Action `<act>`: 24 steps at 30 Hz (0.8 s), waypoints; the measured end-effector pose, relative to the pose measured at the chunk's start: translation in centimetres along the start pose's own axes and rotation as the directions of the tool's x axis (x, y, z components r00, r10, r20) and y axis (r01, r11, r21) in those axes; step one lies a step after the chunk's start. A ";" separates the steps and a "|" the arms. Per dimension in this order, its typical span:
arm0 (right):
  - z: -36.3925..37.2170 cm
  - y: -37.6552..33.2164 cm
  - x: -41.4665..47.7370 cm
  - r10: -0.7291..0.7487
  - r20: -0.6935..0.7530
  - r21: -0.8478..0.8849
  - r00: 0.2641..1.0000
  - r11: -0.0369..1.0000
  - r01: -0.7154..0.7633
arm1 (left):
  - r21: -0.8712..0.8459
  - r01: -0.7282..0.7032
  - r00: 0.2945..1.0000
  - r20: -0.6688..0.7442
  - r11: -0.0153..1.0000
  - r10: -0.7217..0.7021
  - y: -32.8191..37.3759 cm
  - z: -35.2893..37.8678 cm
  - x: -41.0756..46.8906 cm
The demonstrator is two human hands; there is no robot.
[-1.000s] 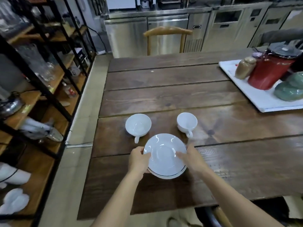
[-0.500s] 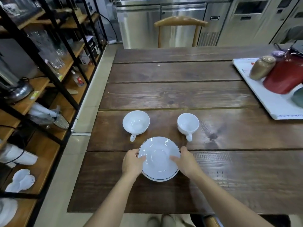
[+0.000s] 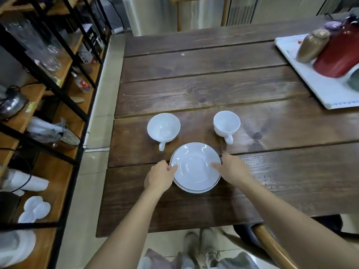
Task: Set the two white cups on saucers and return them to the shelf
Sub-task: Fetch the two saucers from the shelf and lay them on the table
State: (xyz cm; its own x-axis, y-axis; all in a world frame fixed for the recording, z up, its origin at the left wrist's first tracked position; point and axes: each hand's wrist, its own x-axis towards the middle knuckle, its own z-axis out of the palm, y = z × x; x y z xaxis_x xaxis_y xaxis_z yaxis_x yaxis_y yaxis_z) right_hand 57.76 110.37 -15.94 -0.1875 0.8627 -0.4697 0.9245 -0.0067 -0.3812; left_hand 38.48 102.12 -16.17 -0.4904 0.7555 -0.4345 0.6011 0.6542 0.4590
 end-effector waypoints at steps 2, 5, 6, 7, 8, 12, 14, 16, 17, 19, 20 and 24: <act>0.2 0.0 -0.1 0.020 -0.008 -0.004 1.000 1.000 -0.020 | 0.014 -0.035 0.999 0.043 0.999 0.034 -0.2 0.2 0.2; 0.2 0.1 0.1 0.061 0.028 0.182 0.998 0.981 -0.065 | 0.004 -0.091 0.994 0.057 0.996 0.090 0.0 0.1 0.3; 0.2 0.2 0.1 0.054 0.009 0.240 0.998 0.969 -0.055 | -0.018 -0.108 0.993 0.045 0.994 0.109 0.0 0.1 0.2; 0.2 0.3 0.0 0.041 -0.031 0.293 0.999 0.955 -0.030 | -0.053 -0.126 0.991 0.029 0.991 0.127 -0.1 0.0 0.0; 0.1 0.4 -0.2 0.021 -0.086 0.349 0.996 0.937 0.011 | -0.093 -0.143 0.989 0.013 0.985 0.145 -0.1 -0.1 -0.1; -0.6 1.1 -1.6 -0.009 -0.281 0.546 0.960 0.821 0.167 | -0.220 -0.252 0.967 -0.033 0.942 0.251 1.2 -1.0 -1.0; -1.4 1.7 -2.2 0.041 -0.358 0.623 0.933 0.755 0.206 | -0.263 -0.313 0.949 -0.058 0.913 0.309 2.9 -1.3 -1.3; -2.4 2.6 -2.6 0.096 -0.419 0.671 0.903 0.703 0.237 | -0.284 -0.374 0.926 -0.071 0.883 0.370 4.9 -1.3 -1.6; -2.9 3.2 -2.8 0.119 -0.438 0.686 0.891 0.685 0.245 | -0.293 -0.399 0.915 -0.073 0.869 0.396 5.9 -1.1 -1.8; -3.9 4.5 -3.0 0.171 -0.465 0.700 0.868 0.671 0.243 | -0.295 -0.432 0.899 -0.072 0.852 0.432 7.9 -0.3 -2.2; -4.4 5.3 -3.0 0.197 -0.478 0.705 0.856 0.668 0.239 | -0.282 -0.443 0.894 -0.068 0.851 0.443 8.8 0.2 -2.3; -5.7 8.8 -2.8 0.271 -0.492 0.709 0.827 0.677 0.199 | -0.253 -0.441 0.893 -0.029 0.861 0.449 12.1 3.2 -2.6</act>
State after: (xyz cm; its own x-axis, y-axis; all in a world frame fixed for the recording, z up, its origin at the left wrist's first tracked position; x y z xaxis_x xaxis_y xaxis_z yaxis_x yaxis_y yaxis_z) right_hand 68.33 110.78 -13.42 0.2591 0.9606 -0.1004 0.3533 -0.1911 -0.9158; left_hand 49.10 108.00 -11.98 -0.1866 0.9695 -0.1592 0.5741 0.2391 0.7831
